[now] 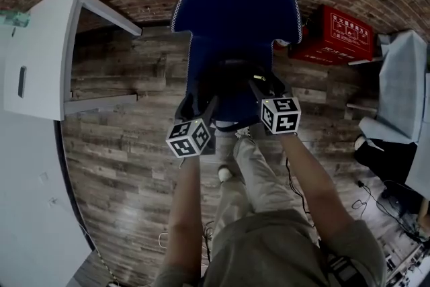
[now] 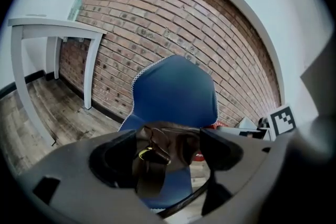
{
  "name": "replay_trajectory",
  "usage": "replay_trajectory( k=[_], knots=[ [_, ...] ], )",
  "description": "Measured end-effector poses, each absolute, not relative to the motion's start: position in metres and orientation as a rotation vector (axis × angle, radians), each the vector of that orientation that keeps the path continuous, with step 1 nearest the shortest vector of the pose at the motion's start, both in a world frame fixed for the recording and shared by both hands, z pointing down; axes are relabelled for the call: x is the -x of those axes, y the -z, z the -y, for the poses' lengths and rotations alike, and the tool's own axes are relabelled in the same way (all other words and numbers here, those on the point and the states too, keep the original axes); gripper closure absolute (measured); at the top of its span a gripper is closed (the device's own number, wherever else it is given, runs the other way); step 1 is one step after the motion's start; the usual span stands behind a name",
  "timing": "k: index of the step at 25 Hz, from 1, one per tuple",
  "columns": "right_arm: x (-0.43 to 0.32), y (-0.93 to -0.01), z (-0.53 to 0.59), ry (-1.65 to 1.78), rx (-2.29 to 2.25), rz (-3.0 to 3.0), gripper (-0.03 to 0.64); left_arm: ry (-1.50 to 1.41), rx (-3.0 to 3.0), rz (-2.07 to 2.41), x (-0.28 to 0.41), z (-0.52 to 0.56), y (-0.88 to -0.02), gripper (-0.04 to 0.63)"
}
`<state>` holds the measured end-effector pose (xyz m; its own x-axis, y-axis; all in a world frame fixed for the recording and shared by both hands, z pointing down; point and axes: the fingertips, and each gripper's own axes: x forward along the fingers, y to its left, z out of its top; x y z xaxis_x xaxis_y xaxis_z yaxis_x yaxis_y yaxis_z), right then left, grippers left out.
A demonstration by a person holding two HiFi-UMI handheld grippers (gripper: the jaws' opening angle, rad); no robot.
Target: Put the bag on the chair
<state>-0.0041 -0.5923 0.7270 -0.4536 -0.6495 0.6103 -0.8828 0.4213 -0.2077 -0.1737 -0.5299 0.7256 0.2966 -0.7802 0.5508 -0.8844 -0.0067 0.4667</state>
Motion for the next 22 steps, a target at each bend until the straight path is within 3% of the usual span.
replay_trajectory(
  k=[5, 8, 11, 17, 22],
  knots=[
    [0.008, -0.688, 0.565, -0.718, -1.311, 2.303, 0.377, -0.149, -1.857, 1.499, 0.17, 0.505, -0.689, 0.245],
    [0.008, -0.664, 0.546, -0.721, -1.313, 2.331, 0.454, -0.125, -1.874, 1.522, 0.169, 0.488, -0.665, 0.36],
    [0.012, -0.639, 0.525, -0.69, -1.297, 2.359, 0.496, -0.111, -1.883, 1.549, 0.169, 0.471, -0.641, 0.432],
    [0.017, -0.594, 0.478, -0.612, -1.294, 2.399, 0.576, -0.098, -1.881, 1.596, 0.171, 0.434, -0.602, 0.538],
    [0.015, -0.561, 0.439, -0.576, -1.31, 2.422, 0.604, -0.103, -1.876, 1.61, 0.168, 0.399, -0.576, 0.581]
  ],
)
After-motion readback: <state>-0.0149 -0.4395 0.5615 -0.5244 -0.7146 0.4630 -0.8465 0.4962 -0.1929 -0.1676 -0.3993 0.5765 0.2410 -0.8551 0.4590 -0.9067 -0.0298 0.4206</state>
